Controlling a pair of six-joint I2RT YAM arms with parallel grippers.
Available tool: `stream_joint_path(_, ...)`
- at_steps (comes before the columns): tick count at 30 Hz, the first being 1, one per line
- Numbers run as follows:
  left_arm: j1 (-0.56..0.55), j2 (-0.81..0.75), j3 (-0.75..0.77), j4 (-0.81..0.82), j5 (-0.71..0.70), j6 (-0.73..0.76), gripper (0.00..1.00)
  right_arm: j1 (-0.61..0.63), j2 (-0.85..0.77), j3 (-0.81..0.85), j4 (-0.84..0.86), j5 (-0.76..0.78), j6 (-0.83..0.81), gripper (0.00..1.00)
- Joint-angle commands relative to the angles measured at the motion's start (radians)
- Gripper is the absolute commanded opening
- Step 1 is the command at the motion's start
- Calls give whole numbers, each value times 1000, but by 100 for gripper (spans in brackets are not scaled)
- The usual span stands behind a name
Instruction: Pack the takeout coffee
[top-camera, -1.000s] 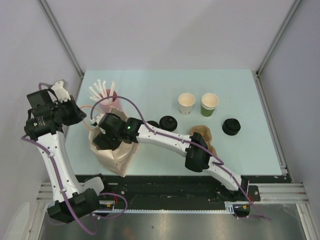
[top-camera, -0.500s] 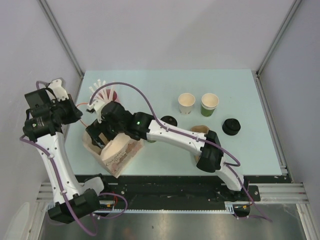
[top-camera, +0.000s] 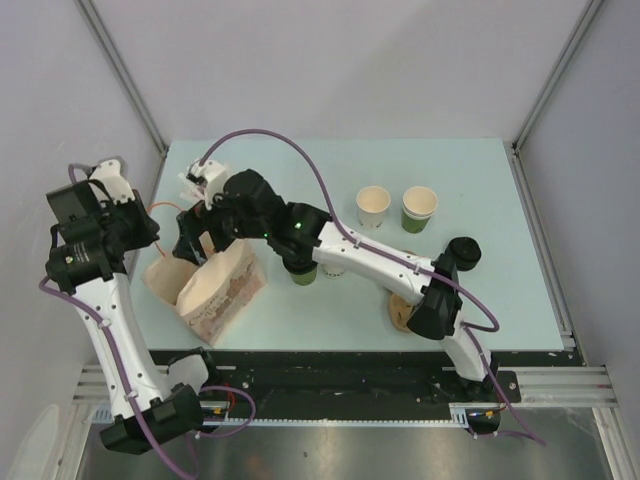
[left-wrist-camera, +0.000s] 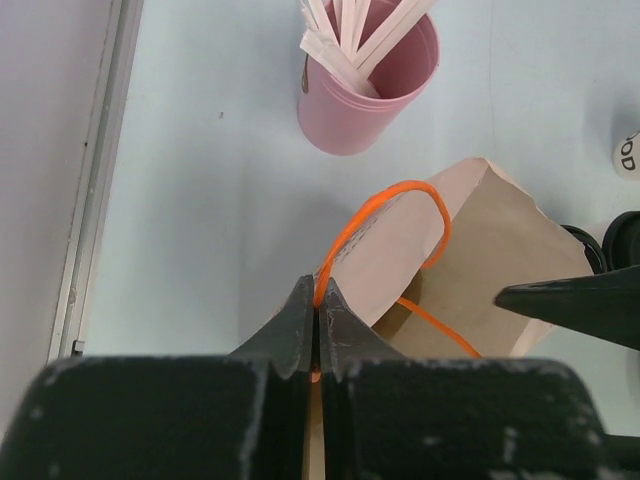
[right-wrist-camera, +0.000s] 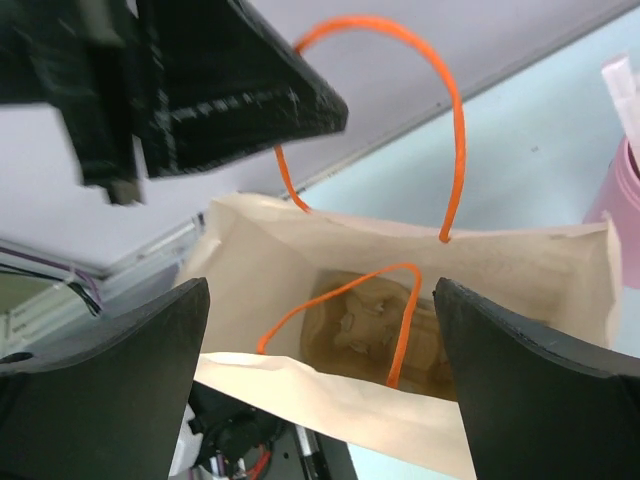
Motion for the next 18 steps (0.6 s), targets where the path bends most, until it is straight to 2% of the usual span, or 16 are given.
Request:
stream_joint_path(1,7,-6,-6,16,23,-1,0,-31,-111,30,98,-49,92,100)
stream_joint_path(4,7,-6,-3,17,33,2,1,-44,-140,24,118,-48,102,100)
stream_joint_path(9,7,-12,-17,19,55,0,1,-50,-169,35,52,32,114,100)
stream_joint_path(13,7,-26,-34,17,67,5,0,-60,-229,50,-38,208,100,100)
stream_joint_path(18,7,-39,-58,19,98,5,0,-83,-281,129,-400,461,86,100)
